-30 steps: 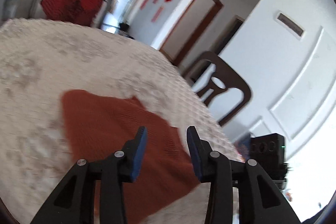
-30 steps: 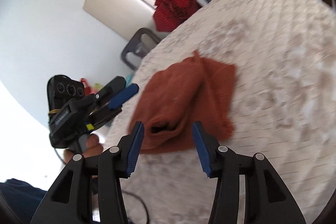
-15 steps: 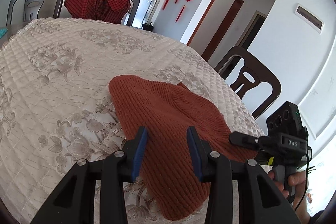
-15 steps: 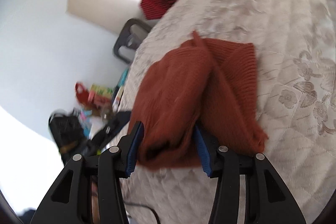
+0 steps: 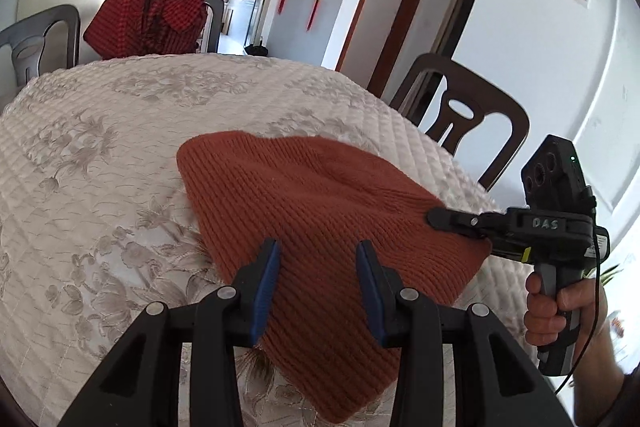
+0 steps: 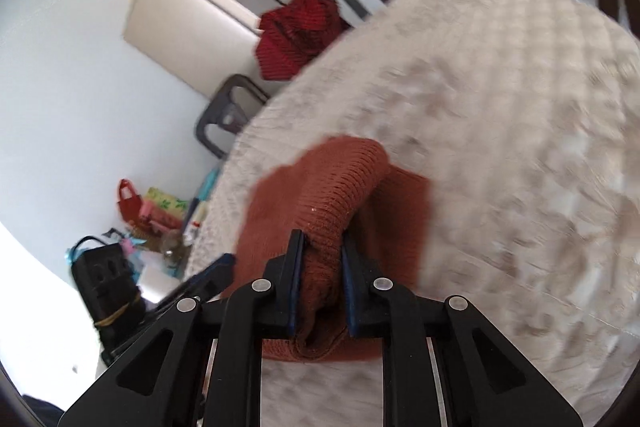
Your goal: Fold small clothes
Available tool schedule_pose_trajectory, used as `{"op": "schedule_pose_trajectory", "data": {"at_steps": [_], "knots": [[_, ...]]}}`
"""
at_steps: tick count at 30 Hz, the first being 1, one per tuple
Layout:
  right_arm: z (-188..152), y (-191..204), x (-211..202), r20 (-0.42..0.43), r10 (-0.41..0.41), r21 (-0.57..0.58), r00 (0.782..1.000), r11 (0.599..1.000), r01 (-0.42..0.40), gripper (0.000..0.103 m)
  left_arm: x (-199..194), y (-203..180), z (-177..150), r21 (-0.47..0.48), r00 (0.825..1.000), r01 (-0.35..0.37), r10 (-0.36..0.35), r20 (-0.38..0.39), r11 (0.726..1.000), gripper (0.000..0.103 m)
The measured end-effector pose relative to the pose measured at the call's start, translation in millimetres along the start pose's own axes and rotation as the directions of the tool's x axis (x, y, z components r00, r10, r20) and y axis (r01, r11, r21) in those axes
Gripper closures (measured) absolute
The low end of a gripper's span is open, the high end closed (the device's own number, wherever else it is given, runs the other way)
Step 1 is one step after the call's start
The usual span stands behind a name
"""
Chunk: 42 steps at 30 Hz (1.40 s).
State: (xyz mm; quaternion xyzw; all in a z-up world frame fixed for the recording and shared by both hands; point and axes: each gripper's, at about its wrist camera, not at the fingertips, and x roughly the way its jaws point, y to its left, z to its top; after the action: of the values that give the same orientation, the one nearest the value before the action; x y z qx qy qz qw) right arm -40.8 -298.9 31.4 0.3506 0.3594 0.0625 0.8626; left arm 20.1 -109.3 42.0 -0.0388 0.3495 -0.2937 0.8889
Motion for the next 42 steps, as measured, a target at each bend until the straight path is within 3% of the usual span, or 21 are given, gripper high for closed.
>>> {"op": "schedule_pose_trajectory", "data": {"at_steps": [6,10,16,21,23,25,27,30,32,38,42], "knots": [[-8.9,-4.9,2.7,0.001,-0.023,-0.019,1.000,1.000,0.023,0.086,-3.4,-0.5,0.8,0.013,1.000,-0.007,0.008,-0.010,1.000,0.061],[-7.9,-2.0,-3.2,-0.006,-0.040,-0.036,0.999,0.999,0.040,0.080,-11.4,0.7,5.5,-0.003,1.000,-0.011,0.011,-0.009,1.000,0.061],[-5.5,31.5,-45.1,0.105,-0.065,-0.217,0.992,0.972,0.087,0.080,-30.5,-7.7,0.1,0.022,1.000,-0.014,0.013,0.011,1.000,0.061],[-32.4,51.3,-29.7,0.007,-0.139,-0.373,0.990,0.919,0.132,0.093,-29.9,-21.1,-20.3,0.072,0.999,-0.027,0.028,-0.022,0.997,0.061],[-42.0,45.8,-15.6,-0.020,-0.218,-0.405,0.976,0.894,0.191,0.099,-23.2,-23.2,-28.5,0.096,0.998,-0.056,0.059,-0.032,0.994,0.061],[-45.3,32.8,-6.2,-0.026,-0.271,-0.406,0.962,0.883,0.237,0.103,-21.3,-24.0,-31.0,0.102,0.997,-0.066,0.069,-0.031,0.993,0.061],[-43.2,24.1,-6.9,-0.030,-0.231,-0.368,0.973,0.907,0.204,0.103,-21.2,-23.4,-30.7,0.101,0.997,-0.065,0.069,-0.032,0.993,0.061],[-44.3,27.8,-8.3,-0.036,-0.245,-0.388,0.969,0.897,0.213,0.103,-24.6,-23.1,-28.7,0.104,0.997,-0.069,0.074,-0.037,0.992,0.061],[-40.7,31.9,-15.5,-0.039,-0.213,-0.373,0.976,0.909,0.183,0.102,-28.5,-19.8,-23.0,0.084,0.997,-0.057,0.060,-0.037,0.995,0.061],[-20.1,46.9,-16.3,0.039,-0.170,-0.360,0.985,0.917,0.172,0.102,-19.6,-1.6,5.7,0.003,0.996,-0.089,0.089,0.011,0.996,0.061],[-19.4,30.4,3.5,0.018,-0.196,-0.330,0.980,0.924,0.191,0.102,3.4,9.5,0.1,-0.012,0.990,-0.135,0.135,-0.048,0.991,0.059]]}}
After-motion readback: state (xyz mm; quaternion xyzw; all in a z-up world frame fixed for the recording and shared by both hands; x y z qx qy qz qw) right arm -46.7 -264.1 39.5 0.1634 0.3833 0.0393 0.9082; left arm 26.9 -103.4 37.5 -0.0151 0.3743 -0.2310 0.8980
